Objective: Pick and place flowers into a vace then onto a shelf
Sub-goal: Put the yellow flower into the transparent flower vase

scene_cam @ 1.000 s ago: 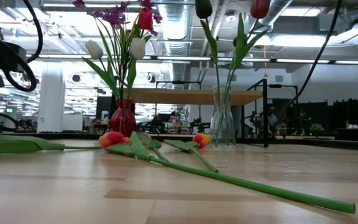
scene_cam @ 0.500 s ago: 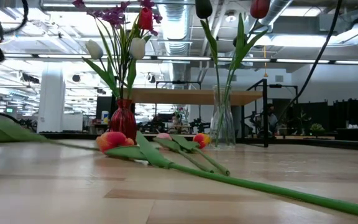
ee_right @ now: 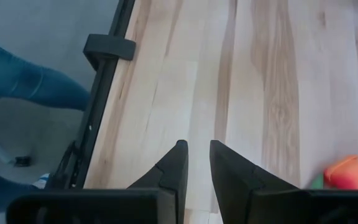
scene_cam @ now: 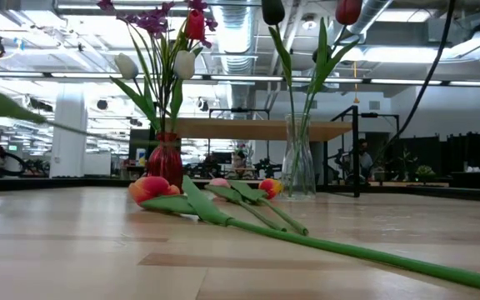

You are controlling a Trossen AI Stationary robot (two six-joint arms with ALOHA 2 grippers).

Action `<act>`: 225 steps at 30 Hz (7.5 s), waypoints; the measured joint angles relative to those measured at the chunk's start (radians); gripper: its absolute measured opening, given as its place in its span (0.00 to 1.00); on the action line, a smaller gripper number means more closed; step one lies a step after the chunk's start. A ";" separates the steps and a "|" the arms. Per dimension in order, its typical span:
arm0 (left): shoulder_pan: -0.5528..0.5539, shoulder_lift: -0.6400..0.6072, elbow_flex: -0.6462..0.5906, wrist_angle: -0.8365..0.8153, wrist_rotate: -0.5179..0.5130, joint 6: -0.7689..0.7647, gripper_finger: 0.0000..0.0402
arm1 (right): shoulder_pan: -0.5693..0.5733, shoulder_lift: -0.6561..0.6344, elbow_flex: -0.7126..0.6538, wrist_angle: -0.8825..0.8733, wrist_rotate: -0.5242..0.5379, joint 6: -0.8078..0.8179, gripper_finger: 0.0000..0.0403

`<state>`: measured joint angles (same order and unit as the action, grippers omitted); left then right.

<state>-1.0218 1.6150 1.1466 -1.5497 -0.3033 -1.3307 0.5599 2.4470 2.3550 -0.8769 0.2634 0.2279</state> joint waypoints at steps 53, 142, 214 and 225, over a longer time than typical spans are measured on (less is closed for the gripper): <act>-0.059 0.002 0.005 0.138 -0.312 0.606 0.03 | -0.246 0.014 -0.027 0.216 -0.091 -0.026 0.53; -0.233 -0.086 0.549 -0.022 -0.700 0.381 0.55 | -0.004 -0.012 0.001 0.073 -0.284 -0.050 0.00; -0.274 -0.490 0.065 -0.004 -1.100 0.105 0.55 | -0.890 -1.412 -1.797 2.029 -0.228 -0.435 0.00; -0.274 -0.490 0.065 -0.010 -1.147 0.162 0.55 | -1.112 -1.179 -1.895 2.429 -0.488 -0.122 0.00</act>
<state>-1.2957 1.1252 1.2114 -1.5600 -1.4498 -1.1682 -0.5524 1.2677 0.4599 1.5524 -0.2243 0.1060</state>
